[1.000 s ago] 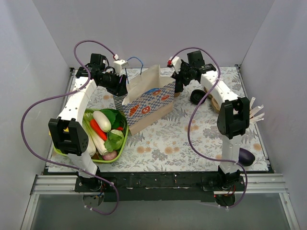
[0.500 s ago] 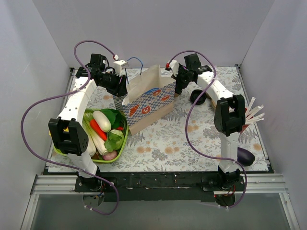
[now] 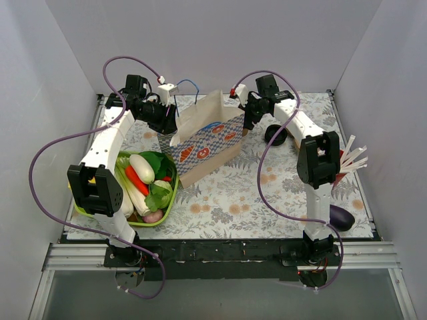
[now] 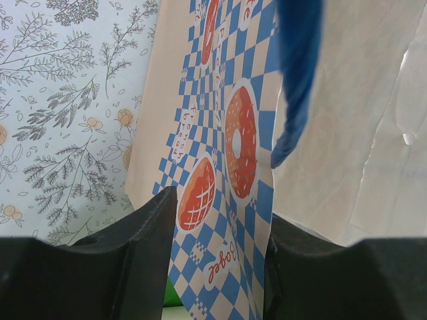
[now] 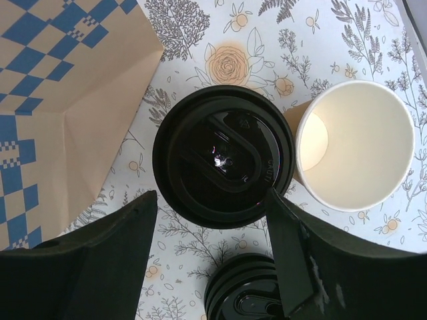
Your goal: Pack the takeout coffee
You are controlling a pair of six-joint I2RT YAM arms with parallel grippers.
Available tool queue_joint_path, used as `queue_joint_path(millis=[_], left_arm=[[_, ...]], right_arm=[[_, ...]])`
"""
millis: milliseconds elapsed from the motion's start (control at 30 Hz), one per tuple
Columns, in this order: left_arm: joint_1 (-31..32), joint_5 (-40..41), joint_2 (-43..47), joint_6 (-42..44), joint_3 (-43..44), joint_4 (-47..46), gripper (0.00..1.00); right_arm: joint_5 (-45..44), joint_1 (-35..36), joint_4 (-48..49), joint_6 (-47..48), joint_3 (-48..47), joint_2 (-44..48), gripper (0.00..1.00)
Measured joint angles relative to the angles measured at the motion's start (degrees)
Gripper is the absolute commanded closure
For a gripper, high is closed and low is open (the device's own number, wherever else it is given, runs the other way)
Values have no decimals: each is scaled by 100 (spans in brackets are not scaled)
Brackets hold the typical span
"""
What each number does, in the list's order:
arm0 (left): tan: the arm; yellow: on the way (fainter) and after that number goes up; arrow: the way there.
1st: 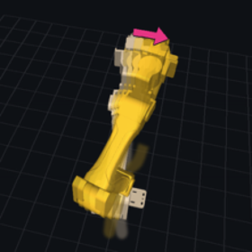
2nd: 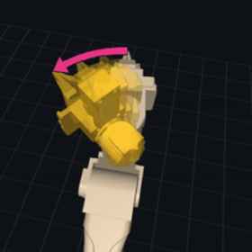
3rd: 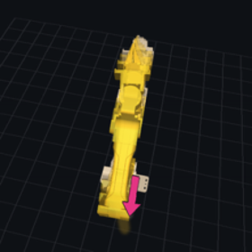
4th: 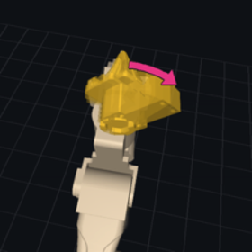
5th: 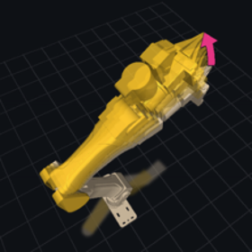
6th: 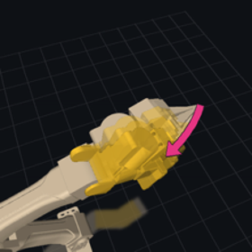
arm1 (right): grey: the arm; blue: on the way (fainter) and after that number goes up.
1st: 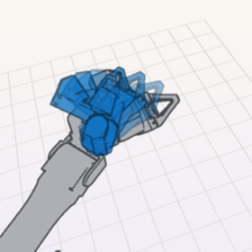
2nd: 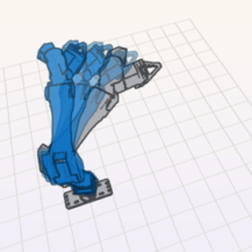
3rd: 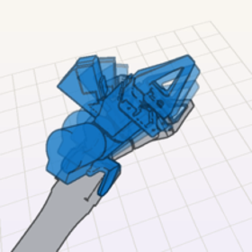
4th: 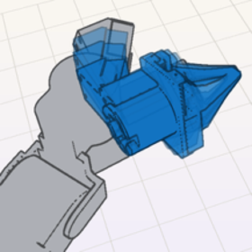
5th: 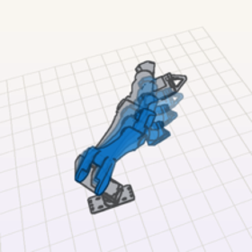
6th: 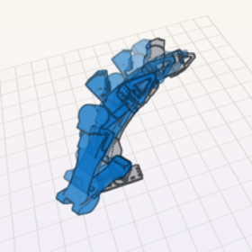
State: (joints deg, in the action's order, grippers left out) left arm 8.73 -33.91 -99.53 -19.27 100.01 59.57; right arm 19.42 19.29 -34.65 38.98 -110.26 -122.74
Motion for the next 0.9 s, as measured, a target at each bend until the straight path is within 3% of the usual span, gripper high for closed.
queue_joint_path(millis=[267,667,900], left_arm=[[0,0,0,0,0,0,59],[0,0,0,0,0,22,59],[0,0,0,0,0,42,59]], right_arm=[[0,0,-48,-24,0,-7,16],[24,0,79,-243,-33,-35,12],[22,0,175,-350,-98,-164,15]])
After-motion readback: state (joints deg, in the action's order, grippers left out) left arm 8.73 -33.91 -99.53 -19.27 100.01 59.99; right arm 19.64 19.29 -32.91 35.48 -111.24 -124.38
